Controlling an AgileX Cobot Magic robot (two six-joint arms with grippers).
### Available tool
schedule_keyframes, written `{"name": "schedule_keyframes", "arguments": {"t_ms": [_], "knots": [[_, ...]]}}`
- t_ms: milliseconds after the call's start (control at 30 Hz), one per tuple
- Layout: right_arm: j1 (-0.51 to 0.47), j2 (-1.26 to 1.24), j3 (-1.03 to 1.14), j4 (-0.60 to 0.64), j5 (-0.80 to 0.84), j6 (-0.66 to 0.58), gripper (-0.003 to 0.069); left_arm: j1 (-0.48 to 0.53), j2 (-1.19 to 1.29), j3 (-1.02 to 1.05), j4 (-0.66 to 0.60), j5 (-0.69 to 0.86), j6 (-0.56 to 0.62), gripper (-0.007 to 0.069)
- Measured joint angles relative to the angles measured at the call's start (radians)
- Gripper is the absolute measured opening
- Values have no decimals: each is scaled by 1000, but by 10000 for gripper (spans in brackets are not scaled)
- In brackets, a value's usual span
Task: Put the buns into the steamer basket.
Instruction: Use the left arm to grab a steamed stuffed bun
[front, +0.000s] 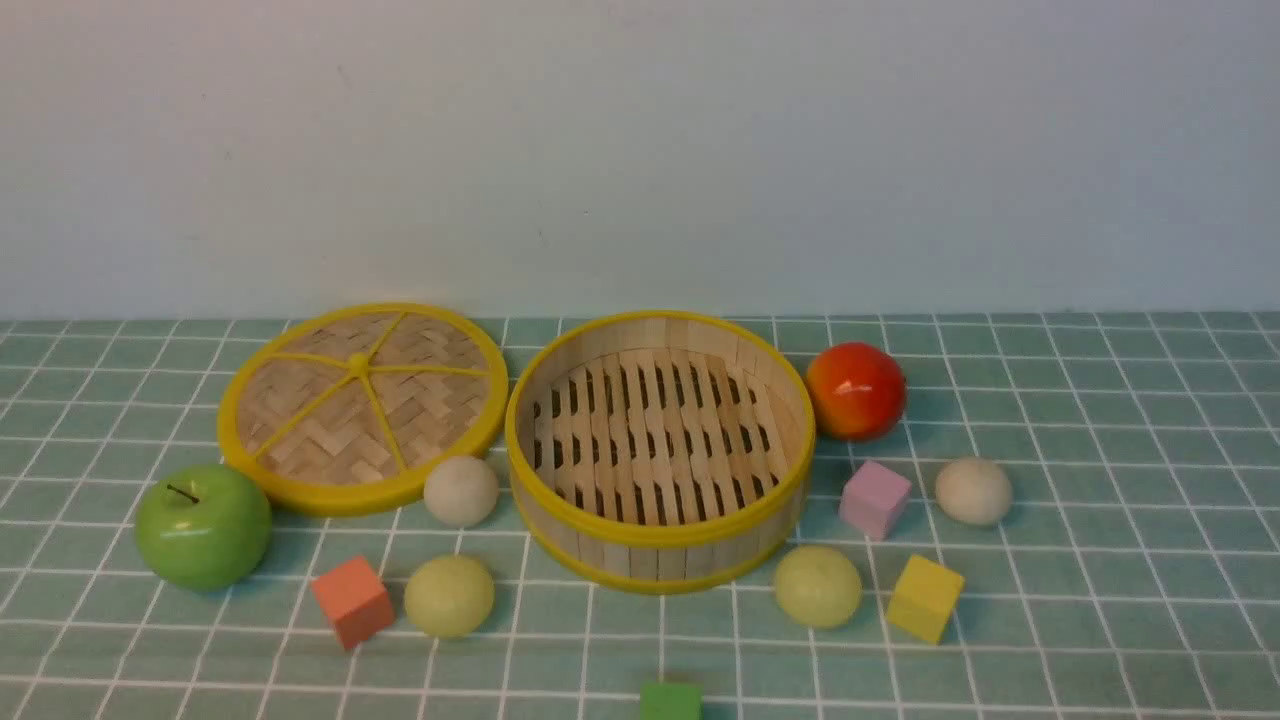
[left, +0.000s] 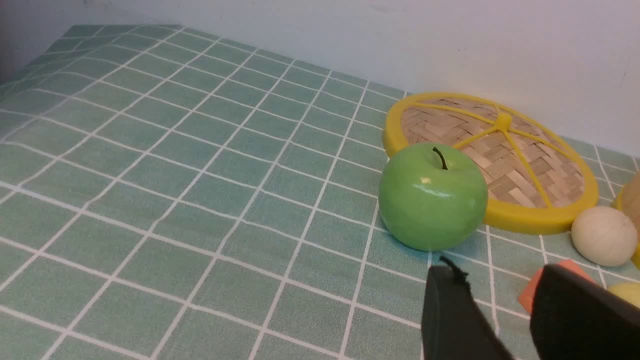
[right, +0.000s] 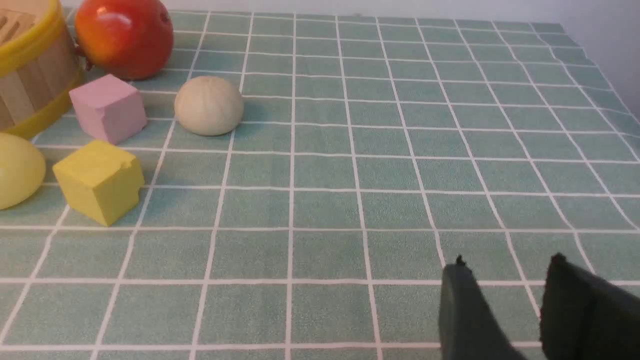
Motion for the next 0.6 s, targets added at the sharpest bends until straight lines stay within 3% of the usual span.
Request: {"name": "schedule_keyframes", "arguments": {"t_ms": [600], "knots": [[0, 0, 0, 0, 0, 0, 239, 0, 0, 0, 1, -6, 0, 238]]}}
